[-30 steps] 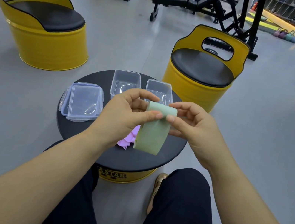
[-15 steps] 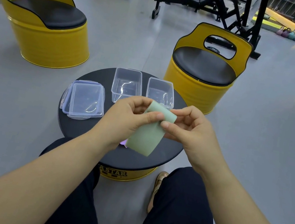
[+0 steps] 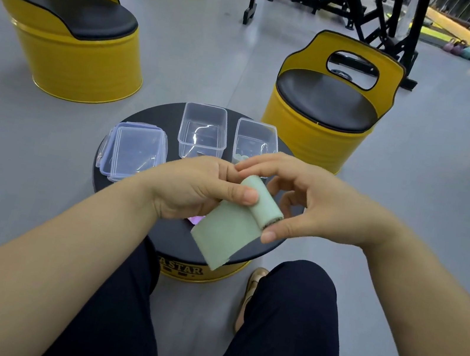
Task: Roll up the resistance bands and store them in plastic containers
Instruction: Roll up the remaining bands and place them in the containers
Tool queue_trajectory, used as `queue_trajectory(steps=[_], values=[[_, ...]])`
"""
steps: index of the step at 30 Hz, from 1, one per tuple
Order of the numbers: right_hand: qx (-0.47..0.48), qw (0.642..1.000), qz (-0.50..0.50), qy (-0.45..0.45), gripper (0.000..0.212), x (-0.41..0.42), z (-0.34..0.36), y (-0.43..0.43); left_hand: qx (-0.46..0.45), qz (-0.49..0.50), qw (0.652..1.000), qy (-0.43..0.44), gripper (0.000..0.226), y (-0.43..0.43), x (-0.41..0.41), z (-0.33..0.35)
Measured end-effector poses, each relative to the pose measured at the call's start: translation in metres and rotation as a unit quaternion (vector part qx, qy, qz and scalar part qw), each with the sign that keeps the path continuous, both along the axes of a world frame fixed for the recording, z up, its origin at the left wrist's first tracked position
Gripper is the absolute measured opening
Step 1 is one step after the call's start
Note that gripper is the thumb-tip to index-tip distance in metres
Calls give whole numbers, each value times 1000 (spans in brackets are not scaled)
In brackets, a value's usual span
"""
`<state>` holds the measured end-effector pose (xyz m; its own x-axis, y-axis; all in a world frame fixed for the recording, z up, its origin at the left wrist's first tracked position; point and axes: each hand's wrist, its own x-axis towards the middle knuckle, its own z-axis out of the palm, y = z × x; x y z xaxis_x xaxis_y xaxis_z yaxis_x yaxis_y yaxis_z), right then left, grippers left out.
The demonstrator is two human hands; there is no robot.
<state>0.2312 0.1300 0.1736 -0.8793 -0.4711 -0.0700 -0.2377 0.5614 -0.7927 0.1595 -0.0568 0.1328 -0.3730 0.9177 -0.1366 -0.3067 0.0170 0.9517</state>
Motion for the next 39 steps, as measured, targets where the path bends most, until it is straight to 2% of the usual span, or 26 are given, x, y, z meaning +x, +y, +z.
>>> queue_trajectory(steps=[4, 7, 12, 17, 21, 23, 26, 31, 36, 39], values=[[-12, 1000, -5, 3, 62, 2, -2, 0, -11, -14, 1000, 16, 29, -1, 1, 1], [-3, 999, -25, 29, 58, 3, -4, 0, -11, -16, 1000, 21, 36, 0, 1, -1], [-51, 996, -44, 55, 53, 5, -5, 0, -14, -22, 999, 28, 49, -1, -3, -4], [-144, 986, -78, 16, 45, 4, -8, 11, -110, 41, 986, 115, 3, -3, 2, -5], [-240, 967, -84, -24, 58, 3, -19, 17, -104, 56, 983, 139, 35, -4, 5, -6], [-265, 959, -93, -24, 63, 3, -22, 17, -102, 75, 979, 161, 31, -4, 9, -4], [-281, 954, -106, -11, 63, 3, -23, 19, -106, 100, 966, 213, 42, 0, 14, -4], [-202, 971, -124, 28, 60, 8, -19, 25, -107, 117, 951, 266, 52, 1, 16, -2], [-40, 989, -115, 86, 53, 11, -14, 28, -113, 126, 945, 280, 25, 3, 14, -7], [6, 988, -108, 109, 51, 10, -13, 27, -102, 130, 952, 258, 19, 6, 16, -8]])
